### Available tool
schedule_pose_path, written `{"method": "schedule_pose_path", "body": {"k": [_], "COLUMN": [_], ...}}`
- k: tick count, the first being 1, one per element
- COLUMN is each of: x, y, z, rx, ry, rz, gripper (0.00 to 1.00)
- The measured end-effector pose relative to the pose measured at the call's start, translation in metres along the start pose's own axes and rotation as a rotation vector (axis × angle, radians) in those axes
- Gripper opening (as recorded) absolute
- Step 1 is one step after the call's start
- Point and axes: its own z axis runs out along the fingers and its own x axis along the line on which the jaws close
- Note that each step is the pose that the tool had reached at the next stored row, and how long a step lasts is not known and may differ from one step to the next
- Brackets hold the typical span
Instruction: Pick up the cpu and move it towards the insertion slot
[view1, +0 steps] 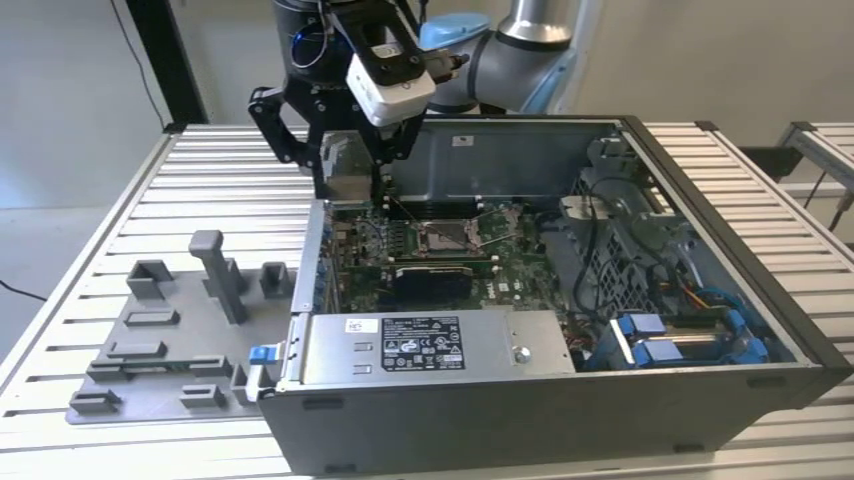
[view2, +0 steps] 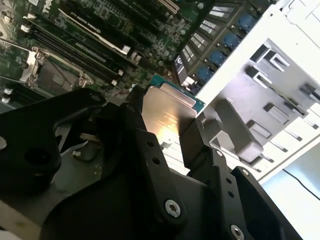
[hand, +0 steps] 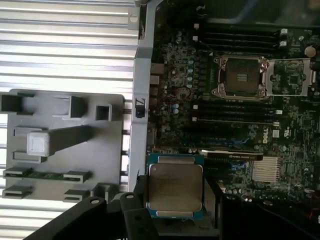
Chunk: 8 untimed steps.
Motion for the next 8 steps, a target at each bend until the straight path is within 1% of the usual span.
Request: {"method": "schedule_pose_path", "body": {"k": [8], "x": [-0.0153], "y": [-0.0004], "z": [0.0000], "rx": [0.0000], "ry": [0.0000], "rz": [0.000], "gripper": [0.00]}}
